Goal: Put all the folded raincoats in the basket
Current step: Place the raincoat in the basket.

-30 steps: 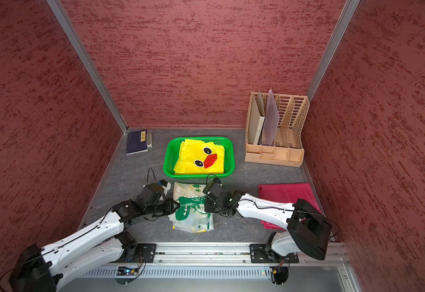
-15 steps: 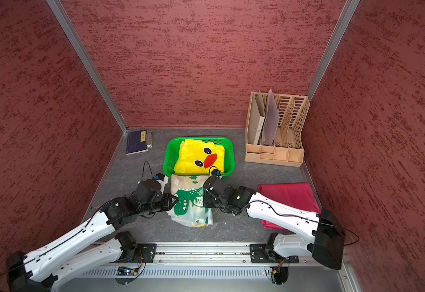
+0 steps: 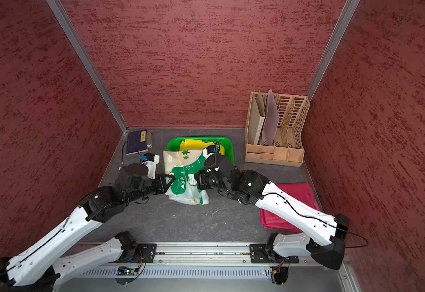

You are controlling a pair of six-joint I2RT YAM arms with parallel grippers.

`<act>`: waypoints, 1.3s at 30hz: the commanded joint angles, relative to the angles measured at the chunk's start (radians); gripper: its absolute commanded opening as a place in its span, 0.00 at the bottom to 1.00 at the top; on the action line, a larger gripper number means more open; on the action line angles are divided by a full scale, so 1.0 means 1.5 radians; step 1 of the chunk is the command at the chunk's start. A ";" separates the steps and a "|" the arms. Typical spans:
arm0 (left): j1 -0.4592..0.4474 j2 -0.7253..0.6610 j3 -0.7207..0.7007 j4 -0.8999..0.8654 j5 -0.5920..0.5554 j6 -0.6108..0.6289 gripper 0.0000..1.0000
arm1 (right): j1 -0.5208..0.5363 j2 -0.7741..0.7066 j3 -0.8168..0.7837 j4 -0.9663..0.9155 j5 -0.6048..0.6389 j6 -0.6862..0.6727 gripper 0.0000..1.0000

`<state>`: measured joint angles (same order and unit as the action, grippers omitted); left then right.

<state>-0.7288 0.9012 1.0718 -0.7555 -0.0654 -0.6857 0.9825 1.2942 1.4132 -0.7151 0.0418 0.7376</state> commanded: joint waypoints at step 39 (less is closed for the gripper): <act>0.262 0.475 0.036 0.327 0.197 0.151 0.09 | -0.353 0.475 0.085 0.234 -0.284 -0.143 0.00</act>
<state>-0.3260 1.6032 1.1061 -0.2607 0.2382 -0.4564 0.4622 1.9976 1.5085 -0.3447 -0.4103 0.5682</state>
